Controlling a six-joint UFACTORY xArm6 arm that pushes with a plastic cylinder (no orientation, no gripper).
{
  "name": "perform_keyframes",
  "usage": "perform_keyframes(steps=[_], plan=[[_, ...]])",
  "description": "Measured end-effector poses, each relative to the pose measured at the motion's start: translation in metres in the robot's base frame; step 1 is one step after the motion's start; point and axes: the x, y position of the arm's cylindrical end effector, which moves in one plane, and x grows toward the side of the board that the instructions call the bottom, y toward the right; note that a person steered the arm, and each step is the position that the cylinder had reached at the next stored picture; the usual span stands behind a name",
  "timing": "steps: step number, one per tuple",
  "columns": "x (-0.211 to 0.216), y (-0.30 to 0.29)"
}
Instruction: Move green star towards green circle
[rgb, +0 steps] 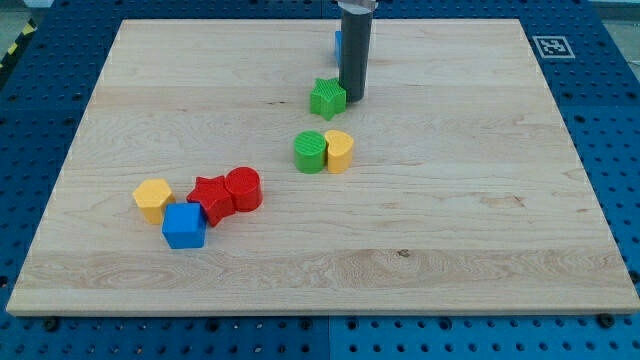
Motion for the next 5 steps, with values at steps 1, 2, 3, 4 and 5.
perform_keyframes(steps=[1, 2, 3, 4, 5], plan=[[0.007, 0.0], [0.013, 0.001], [0.009, -0.001], [-0.015, -0.016], [-0.017, -0.038]])
